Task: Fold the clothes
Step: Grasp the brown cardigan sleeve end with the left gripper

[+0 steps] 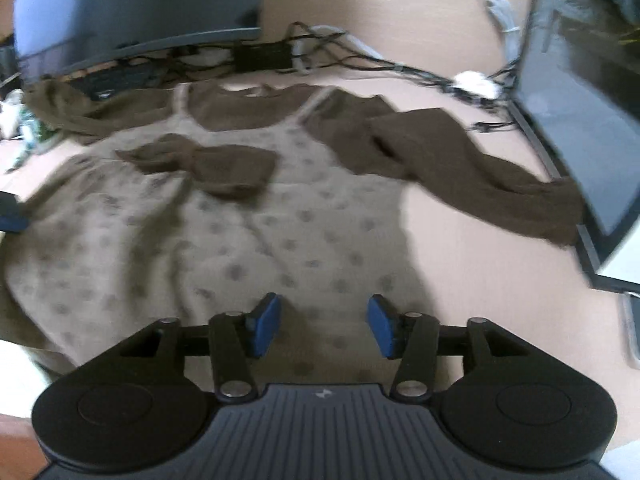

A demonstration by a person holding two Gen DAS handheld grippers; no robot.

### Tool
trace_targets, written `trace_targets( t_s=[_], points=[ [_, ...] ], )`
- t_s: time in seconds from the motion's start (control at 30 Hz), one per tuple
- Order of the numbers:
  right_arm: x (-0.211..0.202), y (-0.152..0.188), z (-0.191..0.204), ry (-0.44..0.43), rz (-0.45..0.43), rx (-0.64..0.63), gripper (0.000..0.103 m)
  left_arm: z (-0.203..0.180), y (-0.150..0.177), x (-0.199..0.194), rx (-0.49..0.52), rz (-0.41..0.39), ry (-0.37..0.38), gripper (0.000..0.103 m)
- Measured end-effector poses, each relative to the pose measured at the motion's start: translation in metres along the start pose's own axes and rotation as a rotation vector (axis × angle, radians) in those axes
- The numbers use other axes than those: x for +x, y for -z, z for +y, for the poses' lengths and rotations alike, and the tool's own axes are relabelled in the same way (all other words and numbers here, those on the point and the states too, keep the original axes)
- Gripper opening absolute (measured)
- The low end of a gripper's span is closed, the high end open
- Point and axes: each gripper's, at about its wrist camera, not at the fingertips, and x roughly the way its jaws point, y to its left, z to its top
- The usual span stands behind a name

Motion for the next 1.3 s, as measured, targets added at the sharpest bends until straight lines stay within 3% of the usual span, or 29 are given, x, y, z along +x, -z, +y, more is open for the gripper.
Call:
trace_targets(
  t_s=[0.13,0.2,0.3,0.43,0.57,0.67,0.83,0.93,1.03,1.1,1.23,1.27,1.3],
  points=[
    [-0.015,-0.003,-0.018,0.076,-0.022,0.111,0.047,0.007,-0.009,-0.014,-0.005,-0.002,0.020,0.098],
    [-0.030,-0.009,-0.024,0.168,-0.077,0.140,0.047,0.003,-0.015,-0.023,0.021,0.000,0.049,0.098],
    [-0.038,-0.022,-0.033,0.372,-0.126,0.131,0.047,-0.009,-0.026,-0.029,0.061,0.007,0.086,0.098],
    [-0.028,-0.039,-0.057,0.449,-0.110,0.204,0.044,-0.033,-0.028,-0.010,0.071,0.045,0.156,0.098],
    [-0.005,-0.052,-0.081,0.437,-0.110,0.228,0.044,-0.059,-0.021,0.022,0.083,0.106,0.200,0.099],
    [0.019,-0.063,-0.091,0.390,-0.100,0.201,0.044,-0.074,-0.014,0.049,0.091,0.130,0.159,0.100],
    [0.030,-0.081,-0.095,0.070,-0.105,0.301,0.044,-0.095,-0.013,0.072,0.126,0.169,0.094,0.100],
    [0.034,-0.077,-0.110,-0.083,-0.066,0.493,0.045,-0.117,-0.018,0.073,0.220,0.121,0.025,0.100],
    [0.023,-0.060,-0.115,-0.038,-0.083,0.507,0.045,-0.153,-0.028,0.080,0.374,0.063,0.026,0.100],
    [0.012,-0.052,-0.112,0.035,-0.111,0.432,0.045,-0.186,-0.031,0.093,0.530,0.020,0.014,0.100],
    [-0.011,-0.040,-0.122,0.048,-0.151,0.407,0.046,-0.250,-0.028,0.129,0.878,-0.049,0.012,0.098],
    [-0.015,-0.035,-0.124,0.055,-0.153,0.416,0.046,-0.264,-0.026,0.139,0.964,-0.059,0.022,0.096],
    [-0.018,-0.030,-0.127,0.062,-0.155,0.426,0.047,-0.276,-0.023,0.149,1.038,-0.057,0.035,0.086]
  ],
)
